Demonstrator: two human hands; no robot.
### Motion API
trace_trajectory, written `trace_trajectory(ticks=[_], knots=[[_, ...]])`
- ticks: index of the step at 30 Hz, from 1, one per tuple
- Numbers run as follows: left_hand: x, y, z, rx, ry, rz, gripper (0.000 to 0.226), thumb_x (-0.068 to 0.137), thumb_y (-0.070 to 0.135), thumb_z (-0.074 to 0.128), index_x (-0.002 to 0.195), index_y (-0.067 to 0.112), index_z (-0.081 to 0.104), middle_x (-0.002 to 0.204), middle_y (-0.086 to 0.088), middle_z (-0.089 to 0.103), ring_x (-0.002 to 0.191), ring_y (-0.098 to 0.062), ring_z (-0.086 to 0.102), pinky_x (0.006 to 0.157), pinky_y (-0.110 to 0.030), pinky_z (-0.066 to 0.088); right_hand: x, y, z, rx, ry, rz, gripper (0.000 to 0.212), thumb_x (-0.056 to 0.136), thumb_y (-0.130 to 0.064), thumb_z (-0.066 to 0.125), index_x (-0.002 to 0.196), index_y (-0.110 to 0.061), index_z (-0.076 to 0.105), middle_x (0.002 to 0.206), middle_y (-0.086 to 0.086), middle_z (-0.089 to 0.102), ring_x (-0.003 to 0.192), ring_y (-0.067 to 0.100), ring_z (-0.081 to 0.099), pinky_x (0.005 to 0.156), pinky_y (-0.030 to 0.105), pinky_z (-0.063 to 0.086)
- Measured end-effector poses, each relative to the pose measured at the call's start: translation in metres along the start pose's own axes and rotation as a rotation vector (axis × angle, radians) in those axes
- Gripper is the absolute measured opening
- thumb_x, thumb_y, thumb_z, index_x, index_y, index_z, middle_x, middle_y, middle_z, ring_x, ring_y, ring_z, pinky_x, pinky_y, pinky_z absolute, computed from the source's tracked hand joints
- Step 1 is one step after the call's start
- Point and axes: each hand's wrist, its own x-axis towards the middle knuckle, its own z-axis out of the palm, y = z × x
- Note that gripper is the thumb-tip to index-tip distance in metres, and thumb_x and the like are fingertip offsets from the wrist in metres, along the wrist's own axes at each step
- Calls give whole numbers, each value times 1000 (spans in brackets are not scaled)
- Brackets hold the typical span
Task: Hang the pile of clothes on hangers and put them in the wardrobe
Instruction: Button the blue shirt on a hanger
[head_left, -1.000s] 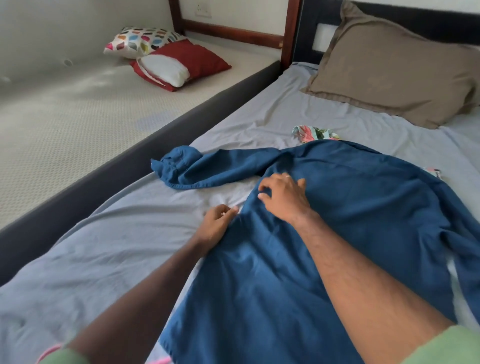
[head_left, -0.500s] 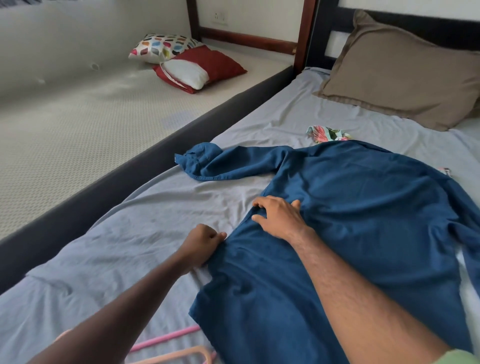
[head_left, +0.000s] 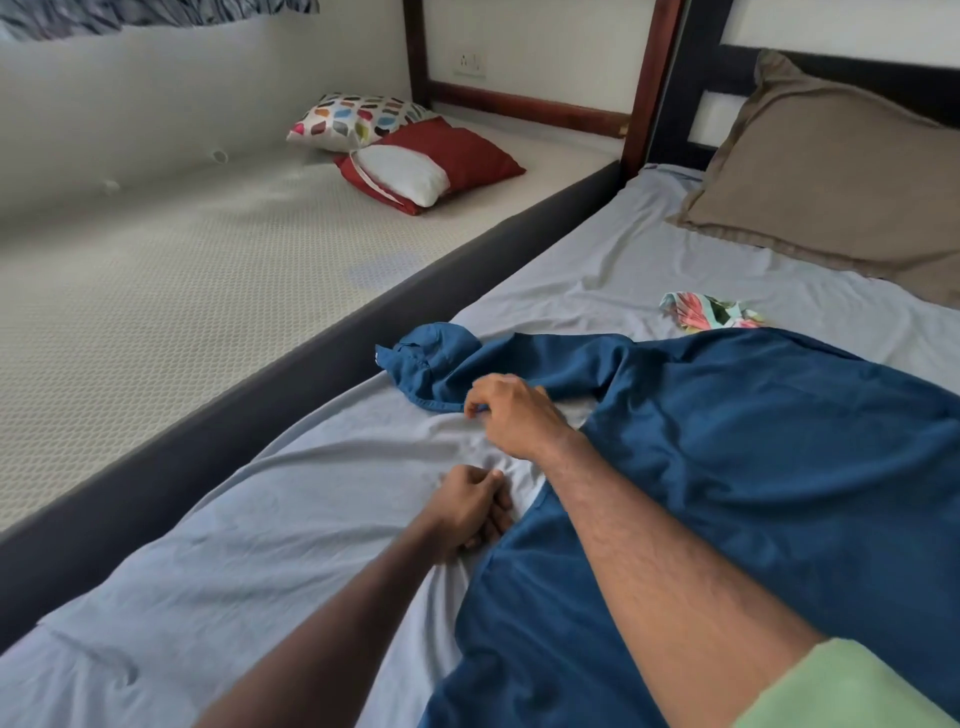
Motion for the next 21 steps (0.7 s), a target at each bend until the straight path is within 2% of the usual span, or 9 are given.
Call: trace_trajectory(ticks=[3, 5, 8, 10, 13, 15, 18, 20, 21], knots=[[3, -4, -1, -32, 1, 16, 46, 109, 25, 38, 76, 1, 59, 52, -11, 58, 33, -17, 42, 31, -19, 27, 22, -15, 18, -159, -145, 45, 27, 93, -5, 56, 107, -22, 71, 138, 1, 54, 139, 23, 38, 112, 56, 28], [5, -6, -2, -50, 0, 20, 48, 109, 27, 39, 73, 2, 58, 51, -11, 57, 33, -17, 42, 32, -20, 27, 32, -15, 25, -189, -105, 78, 30, 95, -7, 53, 118, -18, 67, 129, 0, 59, 133, 21, 43, 110, 56, 27], [5, -9, -4, -80, -6, 20, 49, 107, 36, 46, 70, 6, 57, 52, -11, 57, 34, -17, 42, 33, -20, 27, 38, -11, 23, -106, 30, 89, 37, 97, -14, 56, 132, -24, 62, 139, -7, 57, 133, 18, 46, 111, 55, 27], [5, -10, -7, -81, -16, 30, 53, 102, 47, 52, 70, 6, 57, 54, -13, 58, 35, -17, 43, 33, -19, 28, 38, -5, 10, 57, 139, 125, 43, 95, -16, 63, 138, -24, 59, 147, -8, 53, 137, 17, 46, 113, 49, 29], [-3, -7, -4, -85, -36, 77, 58, 88, 63, 65, 70, 8, 54, 54, -9, 50, 40, -16, 38, 38, -21, 24, 29, 6, -25, 304, 323, 167, 49, 88, -3, 68, 136, -12, 62, 144, 3, 57, 133, 24, 52, 113, 39, 39], [-9, -9, -2, -113, -32, 134, 61, 72, 67, 76, 69, 9, 54, 56, -6, 49, 48, -16, 40, 47, -27, 26, 20, 12, -51, 427, 388, 191, 52, 87, 3, 67, 138, -6, 60, 145, 7, 57, 133, 24, 53, 114, 24, 35], [-22, 6, 18, 62, -53, 240, 43, 73, 37, 89, 79, 2, 64, 58, -9, 64, 54, -16, 57, 53, -26, 43, -6, 36, -93, 561, 427, 254, 59, 90, 3, 67, 146, -6, 51, 153, 6, 49, 140, 19, 45, 108, 11, 25], [-21, 18, 33, 205, -17, 311, 27, 71, 19, 89, 78, 9, 66, 55, -3, 63, 49, -8, 53, 53, -26, 42, -18, 59, -118, 661, 517, 279, 64, 88, 1, 69, 148, -8, 49, 153, 4, 49, 139, 18, 47, 113, 16, 29], [-21, 27, 43, 256, -7, 347, 22, 69, 19, 87, 77, 13, 67, 54, -1, 62, 47, -6, 50, 55, -27, 41, -28, 73, -132, 724, 582, 288, 67, 87, 0, 71, 149, -10, 48, 151, 3, 51, 136, 18, 51, 116, 26, 36]])
